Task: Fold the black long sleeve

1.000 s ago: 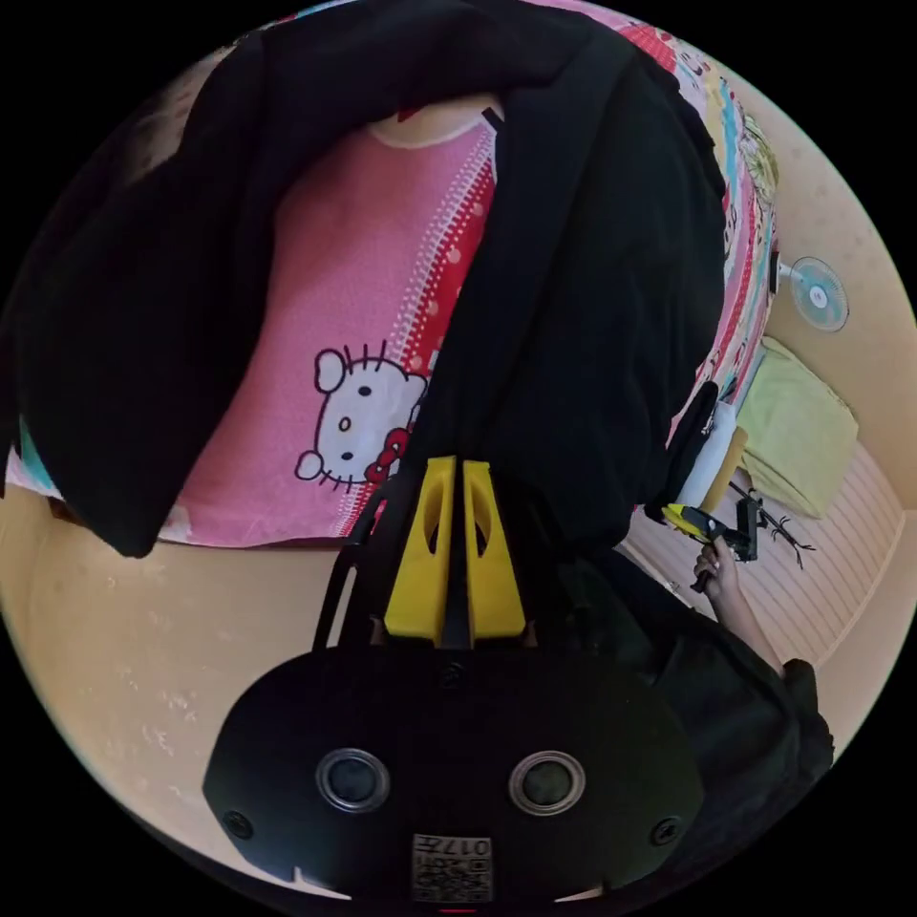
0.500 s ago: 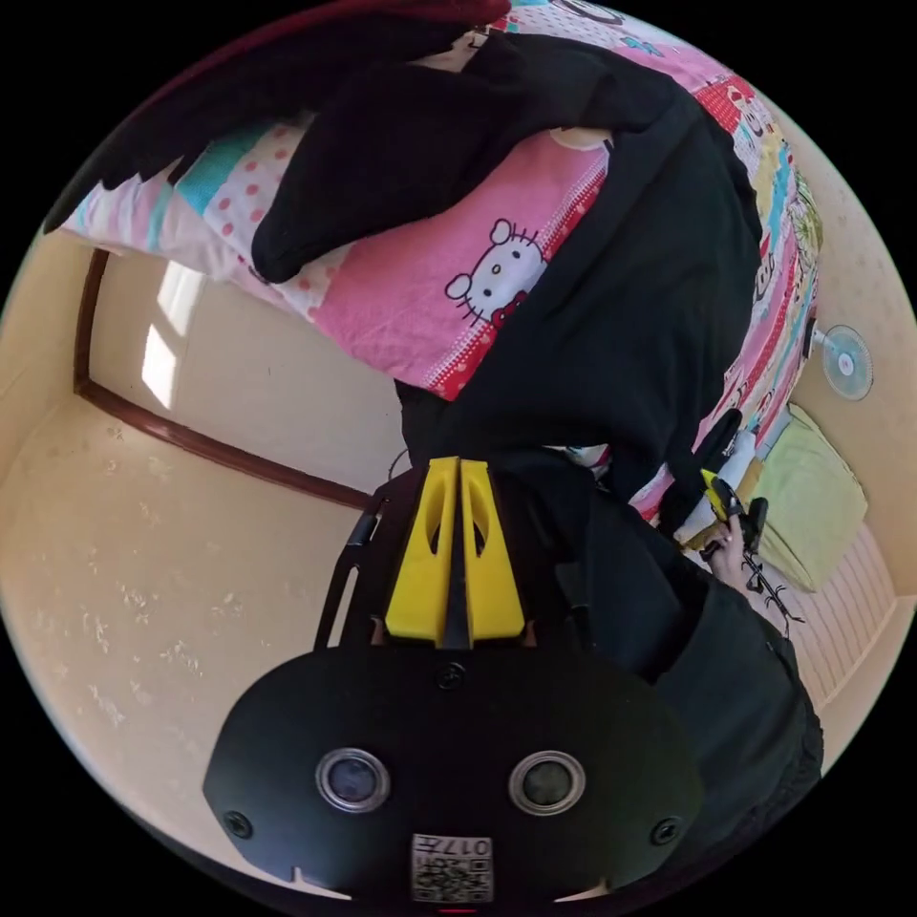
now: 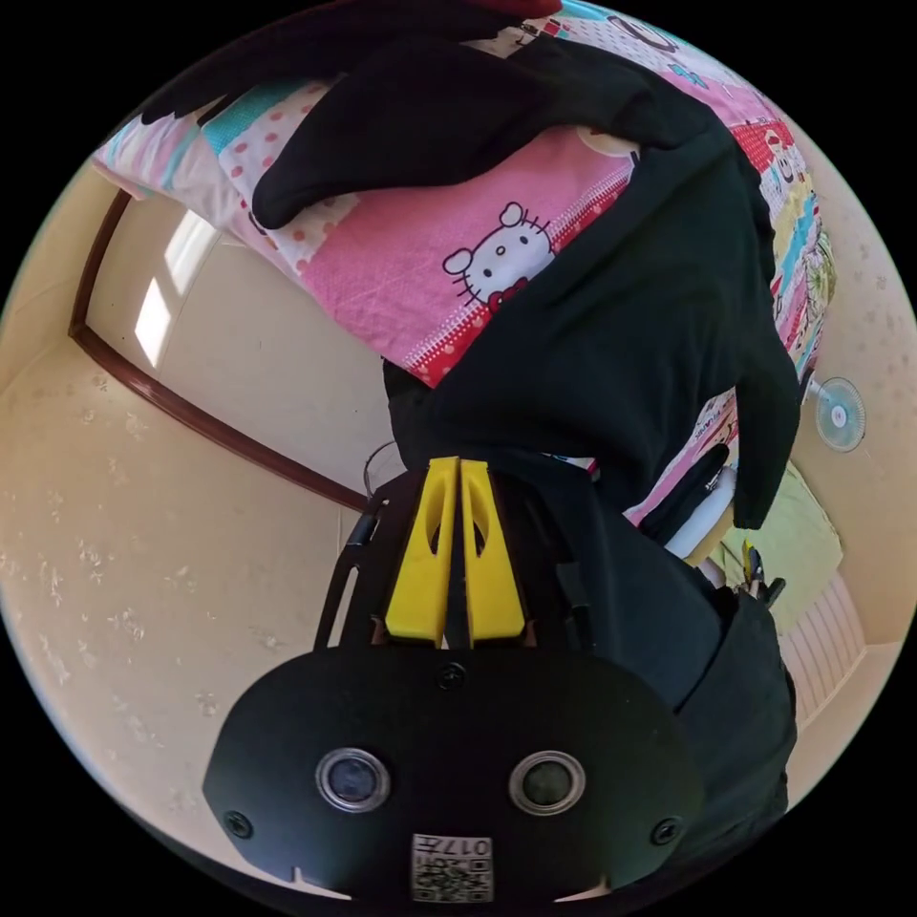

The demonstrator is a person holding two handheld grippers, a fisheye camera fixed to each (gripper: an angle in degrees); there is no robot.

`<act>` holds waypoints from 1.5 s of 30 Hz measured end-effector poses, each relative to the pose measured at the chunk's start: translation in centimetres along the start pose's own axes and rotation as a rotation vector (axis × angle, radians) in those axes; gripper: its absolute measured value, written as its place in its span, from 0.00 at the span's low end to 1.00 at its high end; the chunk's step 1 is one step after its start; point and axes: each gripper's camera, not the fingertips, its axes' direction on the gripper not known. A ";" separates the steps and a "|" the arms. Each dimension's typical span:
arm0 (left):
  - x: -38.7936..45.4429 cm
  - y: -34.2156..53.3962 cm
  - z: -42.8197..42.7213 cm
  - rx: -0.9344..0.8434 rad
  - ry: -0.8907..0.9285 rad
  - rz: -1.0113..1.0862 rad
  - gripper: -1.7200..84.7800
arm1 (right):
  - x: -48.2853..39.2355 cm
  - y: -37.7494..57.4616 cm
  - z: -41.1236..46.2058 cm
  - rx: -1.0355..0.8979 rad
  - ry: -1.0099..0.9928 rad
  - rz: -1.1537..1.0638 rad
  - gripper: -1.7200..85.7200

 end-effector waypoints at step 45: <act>-22.6 0.3 3.1 0.654 1.253 -0.627 0.14 | -9.9 3.7 -3.8 0.131 -0.179 0.246 0.05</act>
